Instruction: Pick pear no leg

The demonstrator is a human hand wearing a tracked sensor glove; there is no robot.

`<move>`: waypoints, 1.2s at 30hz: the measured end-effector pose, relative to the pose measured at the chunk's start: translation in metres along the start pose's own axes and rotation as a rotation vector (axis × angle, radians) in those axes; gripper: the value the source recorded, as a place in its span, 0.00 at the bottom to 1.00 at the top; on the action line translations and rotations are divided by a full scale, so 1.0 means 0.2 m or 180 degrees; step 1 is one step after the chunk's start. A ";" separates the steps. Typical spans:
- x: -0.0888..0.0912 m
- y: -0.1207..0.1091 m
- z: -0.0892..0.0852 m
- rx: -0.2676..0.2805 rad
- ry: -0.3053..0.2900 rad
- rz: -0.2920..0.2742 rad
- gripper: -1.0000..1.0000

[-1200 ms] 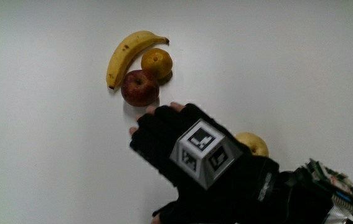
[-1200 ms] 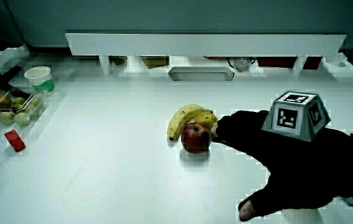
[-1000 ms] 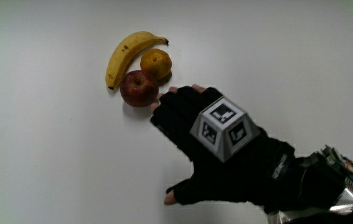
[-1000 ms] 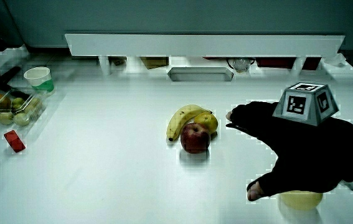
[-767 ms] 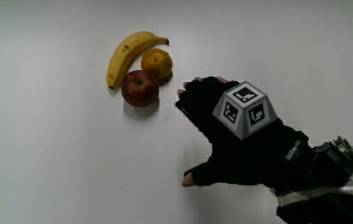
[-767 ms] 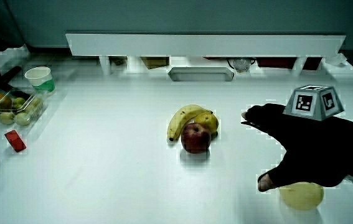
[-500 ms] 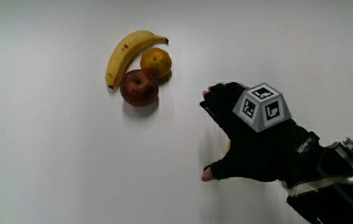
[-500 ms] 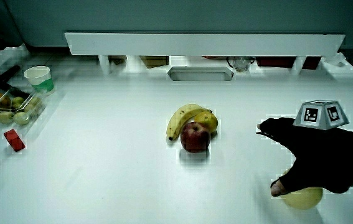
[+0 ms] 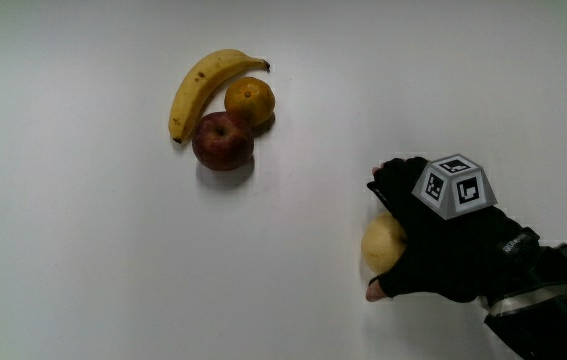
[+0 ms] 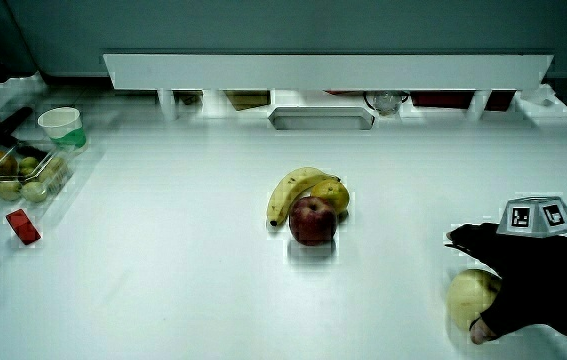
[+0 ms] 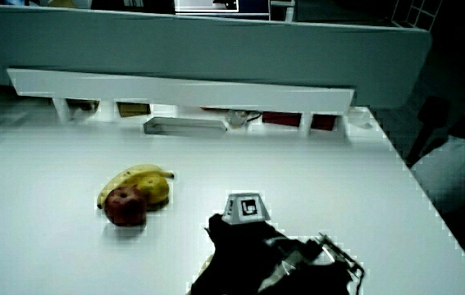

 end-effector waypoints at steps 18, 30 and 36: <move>0.08 0.00 -0.07 0.0035 0.0037 -0.0035 0.53; 0.07 -0.01 -0.06 0.0281 0.0024 0.0029 0.86; 0.06 -0.02 -0.05 0.0504 -0.0081 0.0025 1.00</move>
